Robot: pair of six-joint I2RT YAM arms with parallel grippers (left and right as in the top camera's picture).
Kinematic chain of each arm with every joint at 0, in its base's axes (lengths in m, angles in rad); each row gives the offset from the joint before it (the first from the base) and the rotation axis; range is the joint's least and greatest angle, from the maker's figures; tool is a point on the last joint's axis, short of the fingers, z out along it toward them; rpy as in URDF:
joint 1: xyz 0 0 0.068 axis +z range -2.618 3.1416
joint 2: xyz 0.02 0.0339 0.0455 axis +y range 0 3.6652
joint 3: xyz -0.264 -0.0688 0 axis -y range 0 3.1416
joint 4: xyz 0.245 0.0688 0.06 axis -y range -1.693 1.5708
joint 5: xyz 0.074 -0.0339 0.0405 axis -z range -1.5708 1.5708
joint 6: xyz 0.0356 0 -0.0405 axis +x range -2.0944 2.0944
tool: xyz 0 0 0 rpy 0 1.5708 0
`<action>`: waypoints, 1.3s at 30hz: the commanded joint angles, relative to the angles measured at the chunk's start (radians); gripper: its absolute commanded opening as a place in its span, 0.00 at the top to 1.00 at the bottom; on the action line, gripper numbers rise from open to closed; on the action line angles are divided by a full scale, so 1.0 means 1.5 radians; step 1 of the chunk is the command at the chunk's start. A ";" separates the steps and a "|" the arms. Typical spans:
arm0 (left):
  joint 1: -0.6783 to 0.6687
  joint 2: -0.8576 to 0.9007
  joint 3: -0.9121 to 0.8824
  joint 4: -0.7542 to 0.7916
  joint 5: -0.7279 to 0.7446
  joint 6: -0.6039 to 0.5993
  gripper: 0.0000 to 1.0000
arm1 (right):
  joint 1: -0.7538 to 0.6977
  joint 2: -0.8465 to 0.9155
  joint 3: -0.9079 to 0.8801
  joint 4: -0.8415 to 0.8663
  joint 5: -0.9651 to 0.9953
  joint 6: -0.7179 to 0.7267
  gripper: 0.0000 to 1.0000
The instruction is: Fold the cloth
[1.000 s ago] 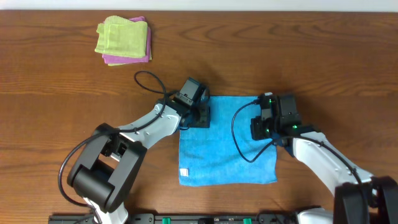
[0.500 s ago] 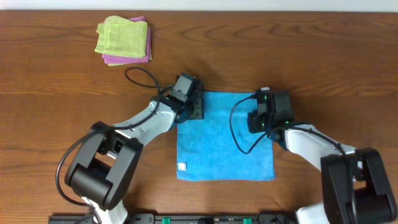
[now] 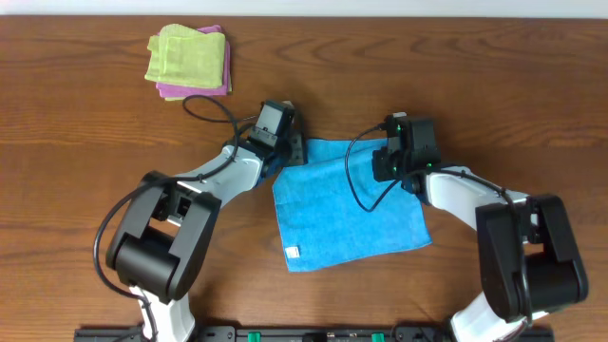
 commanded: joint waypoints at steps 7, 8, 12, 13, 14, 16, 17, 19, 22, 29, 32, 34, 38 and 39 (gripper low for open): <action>0.002 0.001 0.021 -0.004 0.029 -0.031 0.48 | 0.002 -0.011 0.005 -0.168 0.011 0.069 0.99; 0.002 0.001 0.023 -0.005 0.026 -0.030 0.48 | 0.003 -0.014 0.005 -0.181 0.011 0.080 0.98; 0.002 -0.001 0.038 -0.031 0.027 -0.024 0.51 | 0.012 -0.022 0.005 -0.212 0.011 0.099 0.98; 0.002 -0.003 0.047 -0.050 0.026 -0.013 0.51 | 0.015 -0.026 0.005 -0.221 0.011 0.107 0.98; 0.002 -0.005 0.056 -0.068 0.024 -0.002 0.50 | 0.017 -0.032 0.005 -0.229 0.011 0.112 0.98; 0.002 -0.006 0.076 -0.107 0.024 0.027 0.50 | 0.024 -0.052 0.005 -0.239 0.012 0.113 0.98; 0.002 -0.006 0.079 -0.116 0.025 0.028 0.50 | 0.025 -0.058 0.005 -0.236 0.013 0.113 0.99; 0.002 -0.006 0.079 -0.124 0.039 0.028 0.50 | 0.026 -0.069 0.005 -0.227 0.017 0.113 0.98; 0.001 -0.006 0.079 -0.144 0.064 0.028 0.51 | 0.026 -0.076 0.005 -0.215 0.029 0.113 0.98; 0.001 0.005 0.079 -0.208 0.077 0.061 0.52 | 0.026 -0.077 0.005 -0.209 0.034 0.113 0.98; 0.001 0.013 0.079 -0.204 0.102 0.085 0.51 | 0.026 -0.077 0.005 -0.206 0.048 0.113 0.99; 0.001 0.020 0.079 -0.202 0.130 0.097 0.57 | 0.025 -0.077 0.005 -0.204 0.049 0.113 0.99; 0.001 0.027 0.079 -0.195 0.131 0.100 0.92 | 0.025 -0.077 0.005 -0.201 0.049 0.113 0.98; 0.001 0.027 0.079 -0.186 0.128 0.100 0.94 | 0.025 -0.077 0.005 -0.201 0.049 0.113 0.99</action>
